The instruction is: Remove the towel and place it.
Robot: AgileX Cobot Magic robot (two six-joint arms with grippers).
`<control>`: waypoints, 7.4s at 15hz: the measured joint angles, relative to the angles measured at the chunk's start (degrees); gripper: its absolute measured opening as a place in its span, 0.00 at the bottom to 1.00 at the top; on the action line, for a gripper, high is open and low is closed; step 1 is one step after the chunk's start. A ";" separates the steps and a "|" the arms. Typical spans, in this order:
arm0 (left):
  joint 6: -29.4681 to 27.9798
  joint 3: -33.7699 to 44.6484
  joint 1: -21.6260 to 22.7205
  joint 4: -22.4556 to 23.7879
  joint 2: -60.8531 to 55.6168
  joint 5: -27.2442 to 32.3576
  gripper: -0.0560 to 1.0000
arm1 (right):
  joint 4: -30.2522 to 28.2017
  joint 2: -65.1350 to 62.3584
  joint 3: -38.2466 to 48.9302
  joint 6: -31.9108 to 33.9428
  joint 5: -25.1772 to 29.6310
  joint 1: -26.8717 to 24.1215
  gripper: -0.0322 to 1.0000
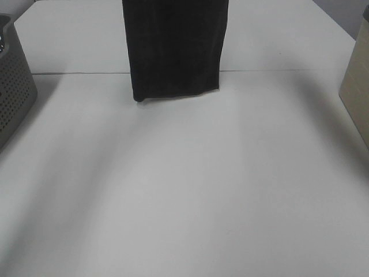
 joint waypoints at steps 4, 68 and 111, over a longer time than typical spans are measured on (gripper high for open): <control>-0.11 -12.89 1.60 0.11 7.73 2.75 0.05 | 0.00 1.38 -2.41 -0.11 -0.63 -1.78 0.04; -21.77 48.13 0.17 -14.50 -52.25 90.18 0.05 | 32.31 -41.48 39.13 4.70 69.79 -2.86 0.04; -25.50 107.54 -12.66 -40.39 -46.35 87.20 0.05 | 42.91 -42.51 104.11 1.72 66.18 -2.98 0.04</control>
